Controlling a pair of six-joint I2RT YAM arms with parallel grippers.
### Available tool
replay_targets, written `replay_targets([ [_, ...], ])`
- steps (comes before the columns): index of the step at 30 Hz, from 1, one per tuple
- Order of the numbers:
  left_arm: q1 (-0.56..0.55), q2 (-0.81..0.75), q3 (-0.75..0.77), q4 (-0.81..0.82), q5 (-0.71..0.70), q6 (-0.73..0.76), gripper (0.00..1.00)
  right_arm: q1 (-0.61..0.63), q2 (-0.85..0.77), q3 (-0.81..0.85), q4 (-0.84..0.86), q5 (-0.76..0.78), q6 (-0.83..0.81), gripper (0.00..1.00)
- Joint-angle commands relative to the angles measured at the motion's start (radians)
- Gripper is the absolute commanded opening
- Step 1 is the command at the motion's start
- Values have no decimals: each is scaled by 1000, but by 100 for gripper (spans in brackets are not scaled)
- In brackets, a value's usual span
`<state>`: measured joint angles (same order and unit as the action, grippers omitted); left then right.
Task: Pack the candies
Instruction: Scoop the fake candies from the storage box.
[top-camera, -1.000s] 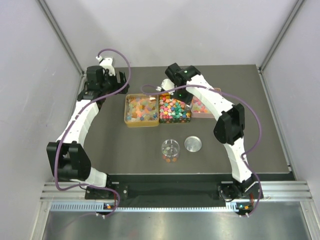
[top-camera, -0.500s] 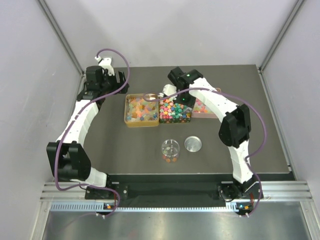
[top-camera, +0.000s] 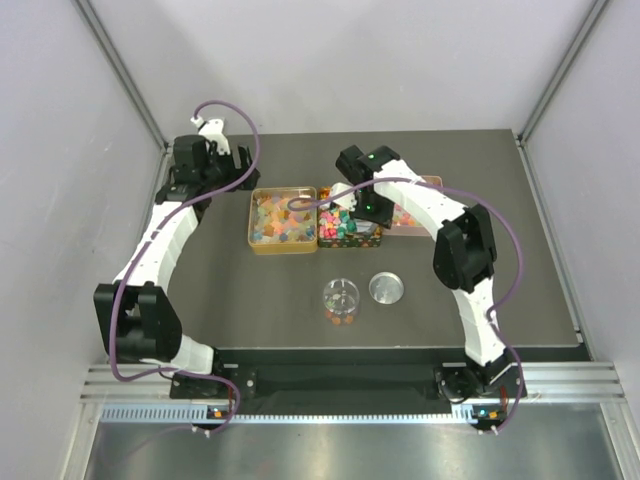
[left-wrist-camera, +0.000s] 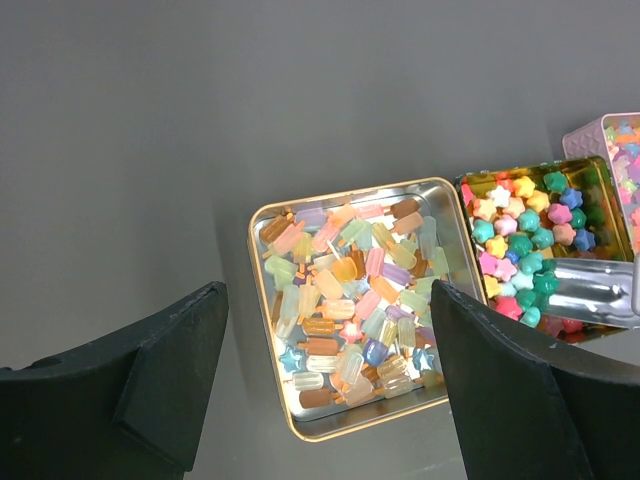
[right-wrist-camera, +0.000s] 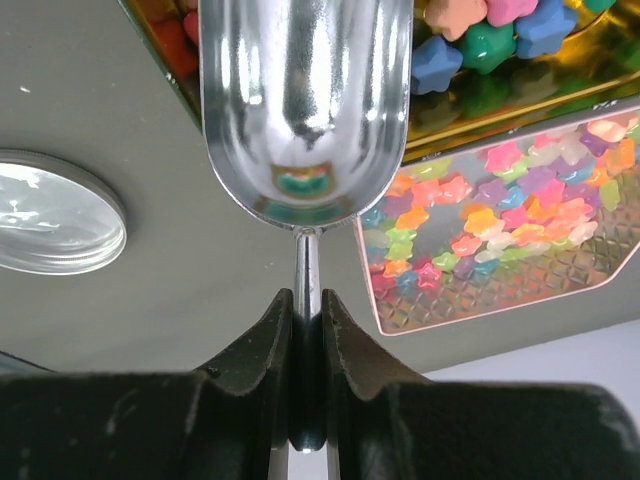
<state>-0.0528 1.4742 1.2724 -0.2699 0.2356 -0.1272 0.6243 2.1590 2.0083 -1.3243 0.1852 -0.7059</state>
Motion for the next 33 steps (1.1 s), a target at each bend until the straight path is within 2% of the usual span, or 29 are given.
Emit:
replay_targets([
  [1, 7, -57, -10, 47, 21, -9, 87, -1, 45, 76, -148, -12, -12, 0],
  [7, 13, -63, -15, 46, 22, -11, 87, -1, 116, 158, -148, -30, -7, 0],
  [19, 28, -60, -8, 32, 21, -9, 87, -17, 206, 196, -141, -102, -7, 0],
  [33, 28, -18, 47, 8, 21, -5, 87, -72, 191, 103, -50, -302, -29, 0],
])
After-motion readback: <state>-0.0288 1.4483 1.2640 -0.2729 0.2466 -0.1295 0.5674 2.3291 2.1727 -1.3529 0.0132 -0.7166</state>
